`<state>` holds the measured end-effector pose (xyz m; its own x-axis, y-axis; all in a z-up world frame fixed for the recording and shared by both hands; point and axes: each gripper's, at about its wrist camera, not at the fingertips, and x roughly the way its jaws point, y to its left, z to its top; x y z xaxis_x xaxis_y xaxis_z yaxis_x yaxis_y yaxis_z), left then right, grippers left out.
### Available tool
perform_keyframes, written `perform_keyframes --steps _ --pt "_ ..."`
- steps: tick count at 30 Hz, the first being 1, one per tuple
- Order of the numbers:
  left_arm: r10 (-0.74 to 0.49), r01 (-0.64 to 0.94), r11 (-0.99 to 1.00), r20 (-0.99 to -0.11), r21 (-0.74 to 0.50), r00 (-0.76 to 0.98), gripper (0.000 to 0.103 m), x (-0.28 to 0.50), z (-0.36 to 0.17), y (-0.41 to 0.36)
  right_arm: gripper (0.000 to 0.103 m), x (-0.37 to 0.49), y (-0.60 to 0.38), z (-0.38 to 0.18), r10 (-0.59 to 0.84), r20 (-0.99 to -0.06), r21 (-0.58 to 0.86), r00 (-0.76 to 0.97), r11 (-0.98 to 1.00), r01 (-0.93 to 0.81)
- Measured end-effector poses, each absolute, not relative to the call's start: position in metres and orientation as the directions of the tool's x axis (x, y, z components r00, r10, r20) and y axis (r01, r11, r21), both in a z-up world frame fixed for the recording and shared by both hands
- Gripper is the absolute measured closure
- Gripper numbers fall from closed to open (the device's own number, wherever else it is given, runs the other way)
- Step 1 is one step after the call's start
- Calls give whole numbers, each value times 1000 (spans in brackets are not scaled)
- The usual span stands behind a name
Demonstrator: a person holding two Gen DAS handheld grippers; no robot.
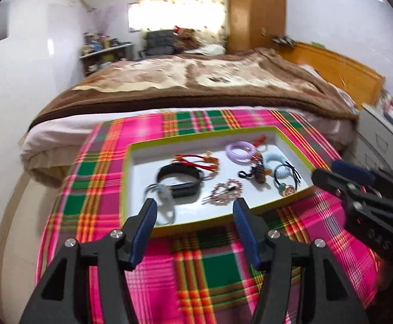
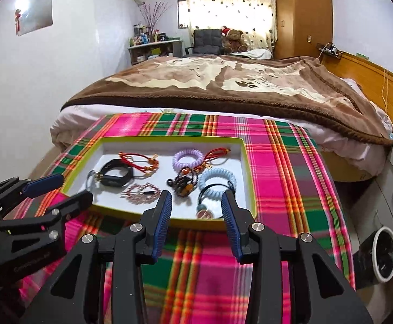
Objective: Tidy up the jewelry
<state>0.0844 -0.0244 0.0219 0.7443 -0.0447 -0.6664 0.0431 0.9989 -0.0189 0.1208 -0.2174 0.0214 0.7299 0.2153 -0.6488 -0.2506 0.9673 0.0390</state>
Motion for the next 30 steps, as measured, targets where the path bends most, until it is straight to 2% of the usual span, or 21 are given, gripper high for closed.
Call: perform_keyframes --steps 5,15,20,24,30 --pt "22 -29 1000 -642 -1 767 42 67 24 -17 64 100 -212 22 200 -638 38 744 973 -229" --pt "25 -52 998 -636 -23 771 42 47 19 -12 63 81 -204 14 213 -646 65 733 972 -225" --pt "77 -72 997 -636 34 768 43 46 17 -18 63 79 -201 11 214 -651 68 728 972 -225" --pt "26 -41 999 -629 -10 777 42 43 17 -19 63 77 -201 10 213 -651 69 729 973 -222" --pt "35 -47 999 -639 -1 768 43 44 14 -22 63 77 -204 10 206 -648 76 734 976 -206"
